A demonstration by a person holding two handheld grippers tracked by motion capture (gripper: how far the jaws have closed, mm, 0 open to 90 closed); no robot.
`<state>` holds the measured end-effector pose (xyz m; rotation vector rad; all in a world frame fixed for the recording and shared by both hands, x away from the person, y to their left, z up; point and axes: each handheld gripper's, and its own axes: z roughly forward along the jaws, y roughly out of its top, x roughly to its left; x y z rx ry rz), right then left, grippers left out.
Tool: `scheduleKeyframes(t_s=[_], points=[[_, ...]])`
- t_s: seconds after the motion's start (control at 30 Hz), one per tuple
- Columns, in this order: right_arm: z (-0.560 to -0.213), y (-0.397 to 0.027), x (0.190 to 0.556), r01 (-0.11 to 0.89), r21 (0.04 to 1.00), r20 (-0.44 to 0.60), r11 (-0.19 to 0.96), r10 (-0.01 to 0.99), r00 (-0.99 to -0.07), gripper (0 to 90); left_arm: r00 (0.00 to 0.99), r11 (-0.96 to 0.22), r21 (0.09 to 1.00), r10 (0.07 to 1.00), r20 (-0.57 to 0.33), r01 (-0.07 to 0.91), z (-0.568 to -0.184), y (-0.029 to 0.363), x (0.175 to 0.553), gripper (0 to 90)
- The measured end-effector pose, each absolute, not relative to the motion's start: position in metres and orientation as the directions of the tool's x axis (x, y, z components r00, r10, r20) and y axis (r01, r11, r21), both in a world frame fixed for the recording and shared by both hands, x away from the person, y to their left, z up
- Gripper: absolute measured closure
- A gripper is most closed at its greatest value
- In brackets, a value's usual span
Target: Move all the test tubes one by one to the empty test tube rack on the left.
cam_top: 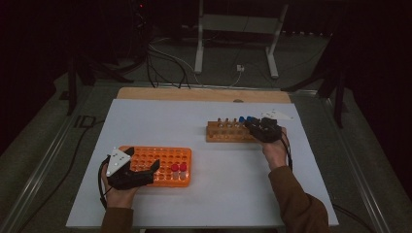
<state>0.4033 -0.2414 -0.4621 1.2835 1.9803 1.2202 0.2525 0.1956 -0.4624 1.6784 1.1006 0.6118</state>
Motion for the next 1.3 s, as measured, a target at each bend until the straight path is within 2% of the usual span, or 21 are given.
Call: scheduleKeyframes(t_s=[0.4,0.73,1.3], points=[[-0.467,-0.236,0.408,0.463,0.872,0.063,0.161,0.9,-0.431,73.5,0.462,-0.096,0.92,0.881,-0.099,0.381,-0.463,0.194,0.252,0.7],[-0.466,-0.23,0.403,0.46,0.866,0.028,0.198,0.898,-0.44,75.6,0.463,-0.102,0.919,0.881,-0.093,0.38,-0.463,0.193,0.251,0.7],[-0.449,-0.236,0.399,0.435,0.886,0.05,0.163,0.898,-0.438,76.3,0.462,-0.099,0.92,0.882,-0.096,0.38,-0.464,0.192,0.251,0.7]])
